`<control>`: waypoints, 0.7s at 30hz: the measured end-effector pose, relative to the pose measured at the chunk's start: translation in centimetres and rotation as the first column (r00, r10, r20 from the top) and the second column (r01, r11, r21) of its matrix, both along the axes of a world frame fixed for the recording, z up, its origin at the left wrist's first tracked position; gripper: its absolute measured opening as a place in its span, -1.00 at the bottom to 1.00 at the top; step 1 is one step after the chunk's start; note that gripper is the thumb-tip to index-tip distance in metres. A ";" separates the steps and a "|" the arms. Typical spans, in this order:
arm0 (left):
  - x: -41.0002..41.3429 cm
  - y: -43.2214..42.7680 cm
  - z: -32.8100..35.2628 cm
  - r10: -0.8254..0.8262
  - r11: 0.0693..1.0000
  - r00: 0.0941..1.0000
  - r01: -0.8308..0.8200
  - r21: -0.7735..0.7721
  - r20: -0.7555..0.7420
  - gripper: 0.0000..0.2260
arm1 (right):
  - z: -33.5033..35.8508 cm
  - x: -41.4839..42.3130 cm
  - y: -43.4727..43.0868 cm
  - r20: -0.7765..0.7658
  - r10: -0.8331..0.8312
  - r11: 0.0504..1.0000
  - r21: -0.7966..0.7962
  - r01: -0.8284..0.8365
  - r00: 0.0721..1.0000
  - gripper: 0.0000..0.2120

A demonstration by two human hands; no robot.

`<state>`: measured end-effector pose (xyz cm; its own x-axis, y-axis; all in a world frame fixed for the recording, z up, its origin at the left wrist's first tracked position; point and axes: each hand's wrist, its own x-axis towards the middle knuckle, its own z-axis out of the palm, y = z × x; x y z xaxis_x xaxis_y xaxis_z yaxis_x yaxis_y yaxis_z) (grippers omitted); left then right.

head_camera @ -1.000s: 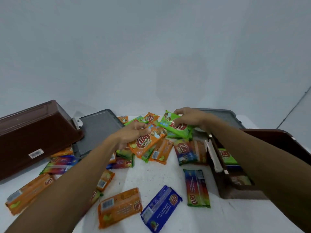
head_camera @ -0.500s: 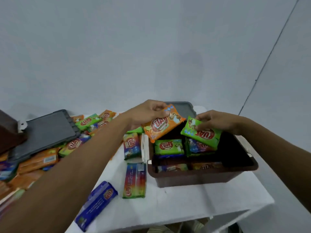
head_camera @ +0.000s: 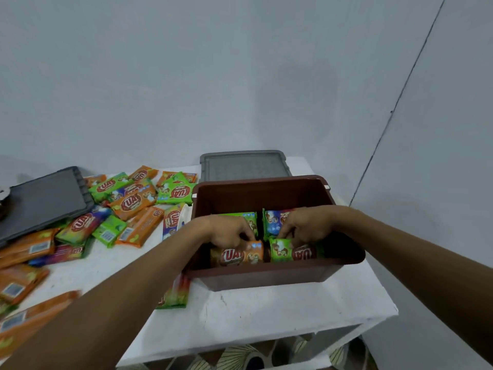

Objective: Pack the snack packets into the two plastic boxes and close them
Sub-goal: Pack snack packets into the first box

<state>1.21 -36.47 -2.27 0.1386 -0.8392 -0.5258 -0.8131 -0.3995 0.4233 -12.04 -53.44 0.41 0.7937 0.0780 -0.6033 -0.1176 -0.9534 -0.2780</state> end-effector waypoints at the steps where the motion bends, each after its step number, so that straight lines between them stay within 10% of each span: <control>1: -0.1 0.0 0.0 -0.022 1.000 0.999 0.021 0.014 0.034 -0.74 | 0.0 -0.1 -0.1 -0.011 0.019 1.000 -0.004 -0.019 1.000 -0.66; 11: -0.6 -0.1 0.9 -0.127 0.987 0.979 0.110 0.113 0.161 -0.71 | 0.5 -0.2 -0.5 -0.078 0.025 0.999 0.042 -0.022 0.997 -0.65; 21: 0.8 1.8 3.7 -0.029 0.996 0.989 0.041 -0.076 0.145 -0.68 | -0.3 1.3 -0.6 0.184 -0.240 0.953 0.229 0.196 0.953 -0.70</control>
<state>2.04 -34.63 1.45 0.1780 -0.8827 -0.4349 -0.8807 -0.3401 0.3297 -10.77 -54.04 0.16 0.9107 -0.0064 -0.4130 -0.2351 -0.8301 -0.5056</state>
